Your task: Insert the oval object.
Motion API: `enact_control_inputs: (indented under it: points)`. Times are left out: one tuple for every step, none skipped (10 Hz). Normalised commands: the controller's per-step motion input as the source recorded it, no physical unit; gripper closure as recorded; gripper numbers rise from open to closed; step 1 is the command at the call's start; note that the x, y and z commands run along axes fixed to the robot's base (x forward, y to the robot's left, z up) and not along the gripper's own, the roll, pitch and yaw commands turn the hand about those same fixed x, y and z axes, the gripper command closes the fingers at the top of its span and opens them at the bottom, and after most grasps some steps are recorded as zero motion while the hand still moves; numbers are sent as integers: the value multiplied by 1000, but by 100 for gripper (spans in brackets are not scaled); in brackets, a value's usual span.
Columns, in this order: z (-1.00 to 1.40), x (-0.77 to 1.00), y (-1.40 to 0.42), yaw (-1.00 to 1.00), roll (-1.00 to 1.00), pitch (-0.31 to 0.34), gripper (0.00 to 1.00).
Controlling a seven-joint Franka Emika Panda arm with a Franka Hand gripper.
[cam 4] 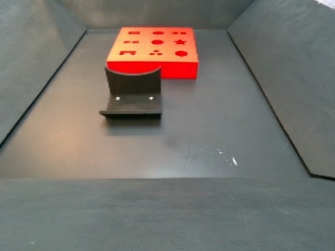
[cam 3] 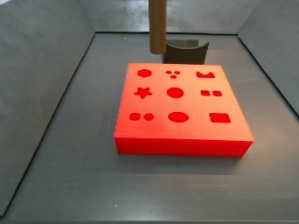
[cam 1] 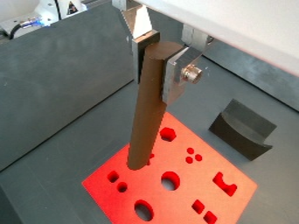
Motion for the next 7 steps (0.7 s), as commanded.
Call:
enact_control_inputs:
  points:
    - [137, -174, -354, 60, 297, -79, 100]
    - [483, -480, -440, -37, 500, -139, 100]
    - [354, -426, -389, 0, 500, -109, 100]
    - [31, -86, -311, 0, 500, -7, 100]
    - [51, 146, -140, 109, 500, 0, 100]
    - [-166, 234, 0, 609, 397, 0, 100]
    - [-186, 109, 0, 849, 176, -33, 100]
